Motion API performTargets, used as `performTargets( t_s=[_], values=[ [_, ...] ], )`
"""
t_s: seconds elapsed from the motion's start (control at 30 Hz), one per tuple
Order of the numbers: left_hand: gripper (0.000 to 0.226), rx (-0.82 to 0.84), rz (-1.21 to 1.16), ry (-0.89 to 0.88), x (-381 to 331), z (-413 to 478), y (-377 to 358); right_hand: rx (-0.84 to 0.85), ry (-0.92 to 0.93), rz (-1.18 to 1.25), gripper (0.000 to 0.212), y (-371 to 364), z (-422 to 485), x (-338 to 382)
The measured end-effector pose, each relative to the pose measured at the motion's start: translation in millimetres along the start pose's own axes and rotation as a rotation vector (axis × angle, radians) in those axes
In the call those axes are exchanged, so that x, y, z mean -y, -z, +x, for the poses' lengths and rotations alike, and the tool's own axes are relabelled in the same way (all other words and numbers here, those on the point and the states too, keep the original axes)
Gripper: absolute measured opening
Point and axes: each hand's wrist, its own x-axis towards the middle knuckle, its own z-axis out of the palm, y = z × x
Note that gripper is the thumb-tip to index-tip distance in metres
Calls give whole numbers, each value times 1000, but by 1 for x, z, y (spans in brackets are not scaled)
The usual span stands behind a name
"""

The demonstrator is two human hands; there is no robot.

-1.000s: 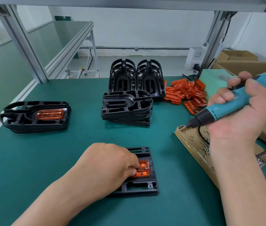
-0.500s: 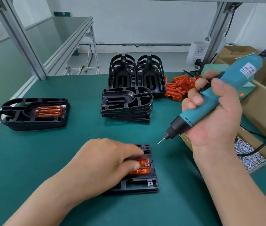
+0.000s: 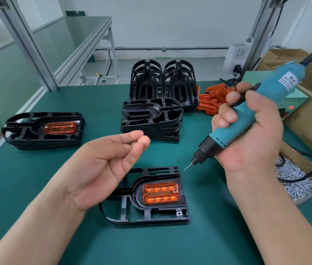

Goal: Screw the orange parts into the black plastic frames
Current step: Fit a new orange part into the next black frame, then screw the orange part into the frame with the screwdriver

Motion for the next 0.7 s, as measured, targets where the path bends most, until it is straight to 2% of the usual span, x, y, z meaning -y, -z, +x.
performTargets(
  t_s=[0.07,0.23,0.37,0.7],
  values=[
    [31,10,61,7,3,-1,-2,5,-8,2,12,-1,-1,-2],
    [34,53,252,3,9,-5,-6,16,-21,4,12,-2,-3,-4],
    [23,135,392,-7,16,-7,-11,21,-23,9,12,-2,-3,-4],
    [26,253,369,63,24,-7,-13,39,-12,19,12,-3,-4,-2]
  ],
)
